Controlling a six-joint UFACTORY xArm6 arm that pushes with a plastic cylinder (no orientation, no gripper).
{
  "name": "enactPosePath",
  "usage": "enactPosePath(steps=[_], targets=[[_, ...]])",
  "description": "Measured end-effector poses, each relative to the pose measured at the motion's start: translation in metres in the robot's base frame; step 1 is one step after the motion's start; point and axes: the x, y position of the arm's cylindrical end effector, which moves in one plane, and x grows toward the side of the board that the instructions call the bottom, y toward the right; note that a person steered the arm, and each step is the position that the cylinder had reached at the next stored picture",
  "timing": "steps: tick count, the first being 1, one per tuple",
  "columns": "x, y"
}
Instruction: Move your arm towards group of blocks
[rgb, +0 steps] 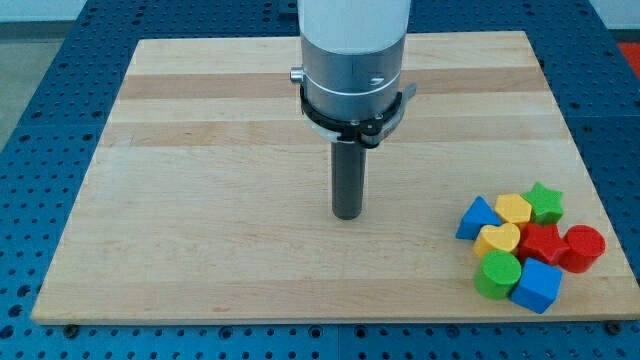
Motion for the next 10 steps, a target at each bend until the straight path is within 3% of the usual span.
enactPosePath(steps=[1,2,3,4,6,8,9,10], targets=[[0.000,0.000],[-0.049,0.036],[-0.133,0.100],[-0.142,0.176],[-0.108,0.200],[-0.085,0.269],[-0.043,0.294],[-0.042,0.294]])
